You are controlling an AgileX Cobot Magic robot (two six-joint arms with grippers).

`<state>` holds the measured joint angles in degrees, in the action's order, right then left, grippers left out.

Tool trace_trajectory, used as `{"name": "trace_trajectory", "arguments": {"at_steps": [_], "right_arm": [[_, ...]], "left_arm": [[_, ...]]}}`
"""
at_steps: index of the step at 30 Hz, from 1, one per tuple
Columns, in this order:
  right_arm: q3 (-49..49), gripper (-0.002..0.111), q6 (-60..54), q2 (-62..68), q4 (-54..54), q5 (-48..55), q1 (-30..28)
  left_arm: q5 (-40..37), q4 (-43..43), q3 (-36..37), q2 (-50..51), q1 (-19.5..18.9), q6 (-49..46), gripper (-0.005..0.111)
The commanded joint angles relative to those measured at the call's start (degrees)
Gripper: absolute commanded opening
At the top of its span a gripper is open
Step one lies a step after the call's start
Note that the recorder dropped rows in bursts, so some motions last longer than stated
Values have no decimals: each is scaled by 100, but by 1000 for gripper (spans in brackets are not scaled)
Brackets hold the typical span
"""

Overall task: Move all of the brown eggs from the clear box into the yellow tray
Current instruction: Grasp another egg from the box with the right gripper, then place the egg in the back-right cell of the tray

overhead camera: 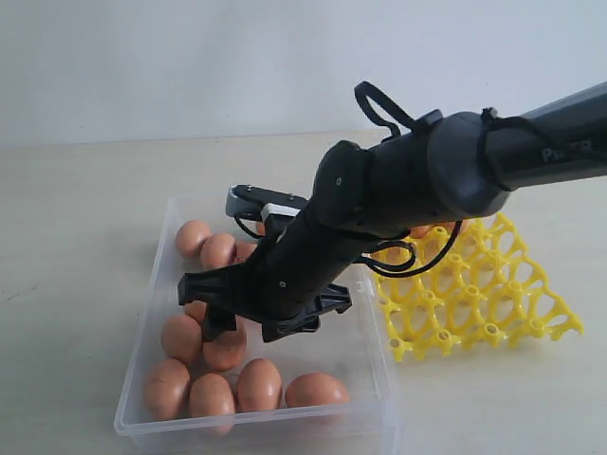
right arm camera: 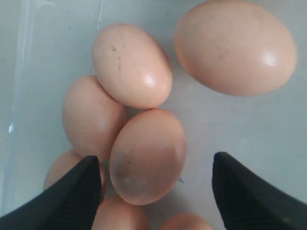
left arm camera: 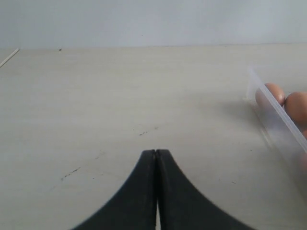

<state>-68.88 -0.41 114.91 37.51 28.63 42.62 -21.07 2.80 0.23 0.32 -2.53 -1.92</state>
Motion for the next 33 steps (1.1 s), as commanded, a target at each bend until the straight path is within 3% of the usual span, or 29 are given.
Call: {"name": "trace_trajectory", "arguments": {"at_steps": [1,3,4,6,8,10,11,12,22,33], "right_arm": [[-382,64,0,300,-3,-88,3],[-676,60,0,522,-3,186,3],[-824,50,0,645,-16,496,3],[-936,41,-188,758,-16,887,3],[-936,39,-218,795,-51,980,3],[-936,21,-218,768,-55,931,3],[-936,6,-218,727,-65,887,3],[-936,0,-218,656,-204,800,3],[-104,0,462,-566,-2198,-1138,-264],[1502,0,1648,-1753,-4334,-3202,-1844]], "left_arm": [[80,32,-23,-32,29,33,0],[80,32,-23,-32,29,33,0],[80,32,-23,-32,29,33,0],[80,32,-23,-32,29,33,0],[80,32,-23,-32,29,33,0],[80,32,-23,-32,29,33,0],[80,32,-23,-32,29,33,0],[80,32,-23,-32,29,33,0],[80,32,-23,-32,29,33,0],[80,32,-23,-32,29,33,0]]}}
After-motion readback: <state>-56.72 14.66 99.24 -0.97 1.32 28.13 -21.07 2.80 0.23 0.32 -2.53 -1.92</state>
